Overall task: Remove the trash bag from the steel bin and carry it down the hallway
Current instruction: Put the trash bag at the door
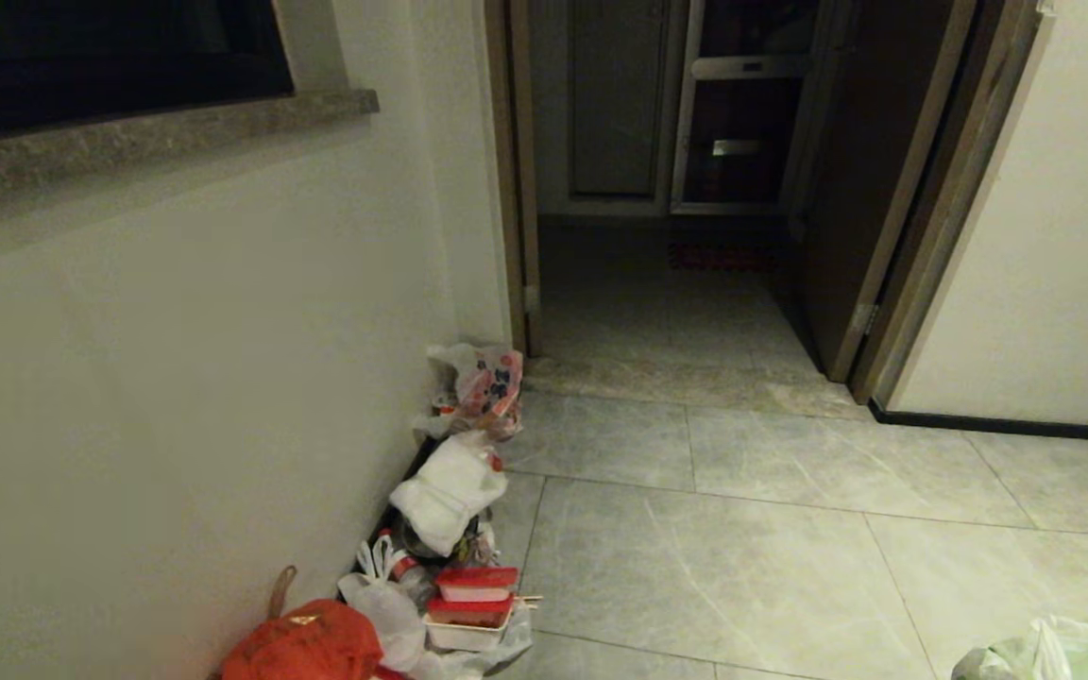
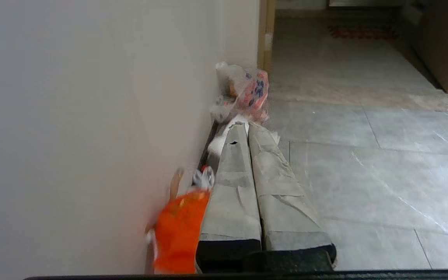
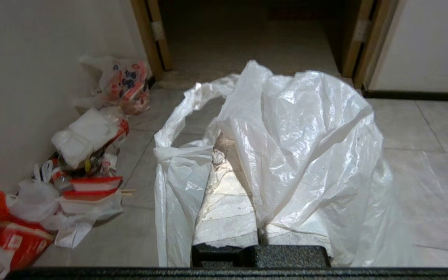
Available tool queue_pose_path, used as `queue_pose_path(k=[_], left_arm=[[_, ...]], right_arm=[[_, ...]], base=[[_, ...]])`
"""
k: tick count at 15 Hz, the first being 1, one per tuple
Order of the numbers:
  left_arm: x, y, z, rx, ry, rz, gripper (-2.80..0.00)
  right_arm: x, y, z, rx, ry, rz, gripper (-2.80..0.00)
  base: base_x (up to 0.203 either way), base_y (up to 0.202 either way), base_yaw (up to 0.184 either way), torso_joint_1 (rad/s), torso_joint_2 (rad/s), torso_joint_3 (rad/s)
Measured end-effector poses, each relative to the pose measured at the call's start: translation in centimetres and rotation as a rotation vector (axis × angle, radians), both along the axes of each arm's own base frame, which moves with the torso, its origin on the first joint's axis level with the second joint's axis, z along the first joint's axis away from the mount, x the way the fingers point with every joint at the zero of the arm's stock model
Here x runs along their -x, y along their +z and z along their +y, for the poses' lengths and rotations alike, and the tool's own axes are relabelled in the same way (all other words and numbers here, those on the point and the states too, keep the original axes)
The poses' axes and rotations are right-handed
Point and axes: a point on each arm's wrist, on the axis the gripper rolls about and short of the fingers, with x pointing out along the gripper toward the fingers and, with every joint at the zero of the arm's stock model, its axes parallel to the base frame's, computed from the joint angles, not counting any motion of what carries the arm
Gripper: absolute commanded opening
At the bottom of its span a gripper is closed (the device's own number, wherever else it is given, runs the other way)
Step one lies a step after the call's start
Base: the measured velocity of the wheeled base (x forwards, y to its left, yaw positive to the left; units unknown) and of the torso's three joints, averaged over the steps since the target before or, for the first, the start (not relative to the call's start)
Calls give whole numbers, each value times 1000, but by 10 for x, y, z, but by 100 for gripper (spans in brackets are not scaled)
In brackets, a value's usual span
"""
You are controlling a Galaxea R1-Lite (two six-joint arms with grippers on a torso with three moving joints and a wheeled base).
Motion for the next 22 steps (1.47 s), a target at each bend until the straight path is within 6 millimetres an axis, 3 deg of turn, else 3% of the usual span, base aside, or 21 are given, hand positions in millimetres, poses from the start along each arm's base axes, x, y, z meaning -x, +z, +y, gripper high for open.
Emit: queue_pose_path(k=[22], left_arm=[[0,0,0,-1,0,0,-280]], right_arm=[[0,0,0,0,0,-1,-280]], base=[[193,0,2,2,2,2]])
